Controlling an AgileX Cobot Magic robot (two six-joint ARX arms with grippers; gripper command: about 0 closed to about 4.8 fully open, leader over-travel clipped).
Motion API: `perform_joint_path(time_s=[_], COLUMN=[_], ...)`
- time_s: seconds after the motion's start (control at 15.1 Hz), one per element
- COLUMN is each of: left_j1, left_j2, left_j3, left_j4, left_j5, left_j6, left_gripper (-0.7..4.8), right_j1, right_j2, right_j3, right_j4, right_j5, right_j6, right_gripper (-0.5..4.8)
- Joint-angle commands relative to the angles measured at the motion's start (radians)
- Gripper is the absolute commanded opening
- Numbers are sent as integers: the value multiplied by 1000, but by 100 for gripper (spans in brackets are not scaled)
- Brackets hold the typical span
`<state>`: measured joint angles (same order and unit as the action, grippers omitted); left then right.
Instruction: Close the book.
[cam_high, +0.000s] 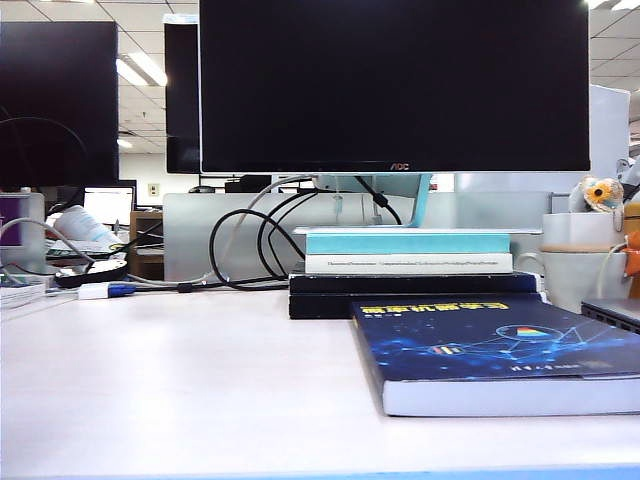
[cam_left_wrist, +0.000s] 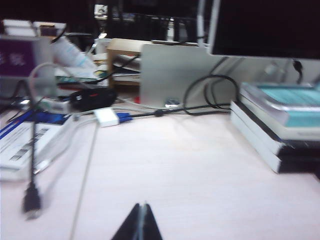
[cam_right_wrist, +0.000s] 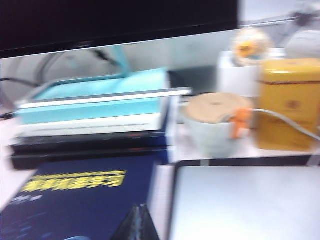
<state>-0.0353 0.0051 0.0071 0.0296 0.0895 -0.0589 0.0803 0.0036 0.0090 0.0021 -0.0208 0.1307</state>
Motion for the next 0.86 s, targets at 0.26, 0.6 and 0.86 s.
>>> perform_joint_path(time_s=[0.26, 0.6, 0.86], left_j1=[72, 72, 72], left_j2=[-4, -5, -5], left_j3=[3, 3, 3], left_j4=[-48, -93, -95], left_j5=[-26, -24, -24], left_j6=[-27, -27, -27], left_gripper=[-6, -5, -5], right_j1=[-28, -28, -28], right_j2=[-2, -2, -2], right_j3=[-1, -1, -1], right_j4=[-95, -95, -95], right_j5=[187, 177, 177], right_j6=[13, 18, 17], right_gripper=[-4, 0, 0])
